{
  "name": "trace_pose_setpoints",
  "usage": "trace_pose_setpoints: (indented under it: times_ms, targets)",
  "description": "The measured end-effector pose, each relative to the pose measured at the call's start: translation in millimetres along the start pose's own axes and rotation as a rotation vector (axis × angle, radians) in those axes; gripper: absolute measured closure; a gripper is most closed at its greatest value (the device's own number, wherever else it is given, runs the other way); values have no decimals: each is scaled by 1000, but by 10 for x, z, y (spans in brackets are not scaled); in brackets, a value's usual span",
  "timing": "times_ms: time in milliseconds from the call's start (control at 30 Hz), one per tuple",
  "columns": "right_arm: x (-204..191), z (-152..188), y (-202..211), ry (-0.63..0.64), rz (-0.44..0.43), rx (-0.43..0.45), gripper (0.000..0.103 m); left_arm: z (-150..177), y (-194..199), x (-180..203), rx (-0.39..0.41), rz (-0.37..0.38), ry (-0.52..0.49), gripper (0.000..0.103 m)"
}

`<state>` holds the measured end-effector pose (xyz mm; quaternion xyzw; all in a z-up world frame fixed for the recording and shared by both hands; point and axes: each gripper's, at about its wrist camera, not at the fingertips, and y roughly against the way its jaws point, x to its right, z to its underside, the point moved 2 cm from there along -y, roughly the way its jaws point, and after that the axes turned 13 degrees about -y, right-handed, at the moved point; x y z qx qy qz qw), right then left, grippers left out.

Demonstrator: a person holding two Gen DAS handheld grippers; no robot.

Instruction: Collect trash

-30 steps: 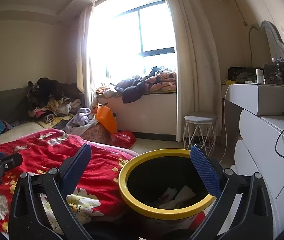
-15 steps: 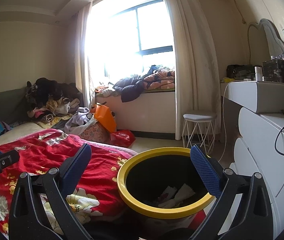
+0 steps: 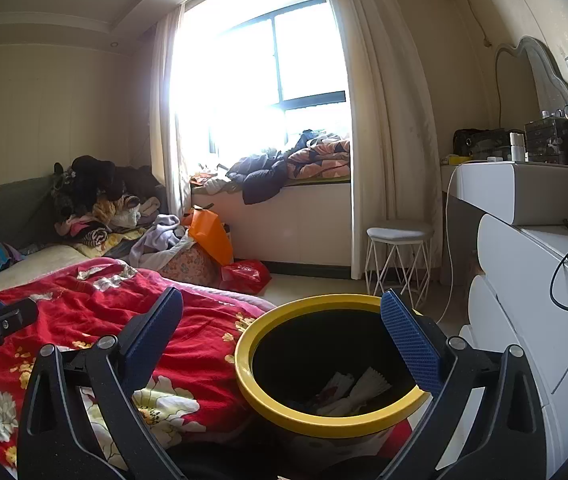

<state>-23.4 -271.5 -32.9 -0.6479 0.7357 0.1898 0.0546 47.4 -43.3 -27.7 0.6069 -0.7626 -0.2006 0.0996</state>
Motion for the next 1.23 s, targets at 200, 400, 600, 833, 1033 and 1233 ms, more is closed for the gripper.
trace_pose_setpoints:
  times_ms: [200, 400, 600, 833, 1033, 1233]
  targets:
    - [6, 11, 5, -1, 1, -3, 6, -15, 11, 6, 4, -1, 2, 11]
    - [3, 22, 2, -3, -1, -6, 6, -46, -11, 21, 1, 2, -2, 11]
    - [5, 17, 0, -8, -2, -10, 6, -44, -23, 47, -4, -7, -9, 11]
    - [-178, -89, 4, -13, -48, -12, 6, -61, 45, -104, -8, -34, 25, 11]
    - [-709, -129, -88, 5, -184, -87, 6, 19, 240, -635, -30, -114, 110, 11]
    - [-2021, 185, -308, 97, -474, -315, 6, 589, 553, -1890, -175, -452, 273, 11]
